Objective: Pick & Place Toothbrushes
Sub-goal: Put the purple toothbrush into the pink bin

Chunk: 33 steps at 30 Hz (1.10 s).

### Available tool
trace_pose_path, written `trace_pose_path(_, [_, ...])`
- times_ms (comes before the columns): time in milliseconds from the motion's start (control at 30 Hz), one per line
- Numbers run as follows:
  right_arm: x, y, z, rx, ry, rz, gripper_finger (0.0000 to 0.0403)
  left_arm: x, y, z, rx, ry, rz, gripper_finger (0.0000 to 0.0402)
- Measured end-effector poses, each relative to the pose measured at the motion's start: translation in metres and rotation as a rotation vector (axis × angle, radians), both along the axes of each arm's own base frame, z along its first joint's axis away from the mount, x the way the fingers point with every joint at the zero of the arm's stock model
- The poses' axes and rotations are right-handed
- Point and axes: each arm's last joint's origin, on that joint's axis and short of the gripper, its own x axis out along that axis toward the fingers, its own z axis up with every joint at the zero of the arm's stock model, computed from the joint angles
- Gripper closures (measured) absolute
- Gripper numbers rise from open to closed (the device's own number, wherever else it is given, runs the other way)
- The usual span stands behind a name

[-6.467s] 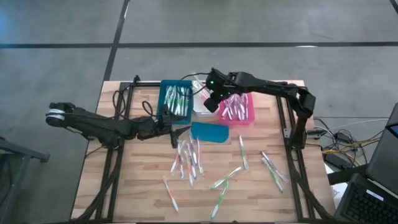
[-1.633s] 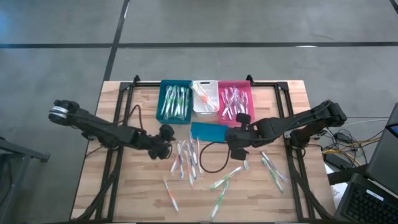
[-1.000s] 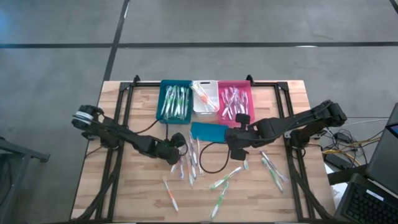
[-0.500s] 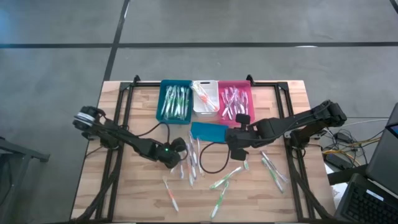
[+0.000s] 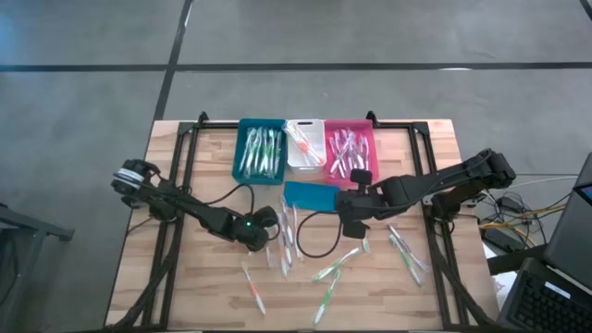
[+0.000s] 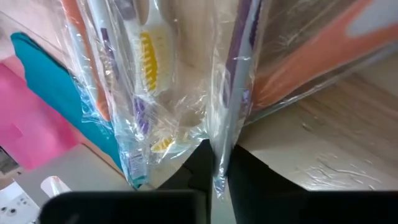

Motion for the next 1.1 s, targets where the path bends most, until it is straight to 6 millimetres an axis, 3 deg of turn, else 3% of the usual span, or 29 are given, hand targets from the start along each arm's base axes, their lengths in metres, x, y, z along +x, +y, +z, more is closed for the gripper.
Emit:
trace_pose_path(267, [0.0,0.0,0.0,0.0,0.0,0.0,0.0394,-0.003,-0.008,0.003,0.055,-0.029,-0.008,0.0364])
trace_pose_path(567, [0.0,0.0,0.0,-0.001,0.001,0.001,0.0394,-0.013,-0.022,0.033,-0.024,-0.192,0.007,0.0374])
trace_pose_path(700, [0.0,0.0,0.0,0.0,0.0,0.0,0.0394,-0.017,-0.025,0.057,-0.194,-0.367,0.115,0.0373])
trace_pose_path(900, [0.002,0.001,0.0,0.005,-0.025,0.004,0.0394,-0.02,-0.019,0.093,-0.599,-0.704,0.4,0.0358])
trace_pose_path(1100, [0.012,0.003,-0.006,-0.016,-0.117,0.07,0.0394,-0.016,-0.012,0.107,-0.912,-0.968,0.342,0.0374])
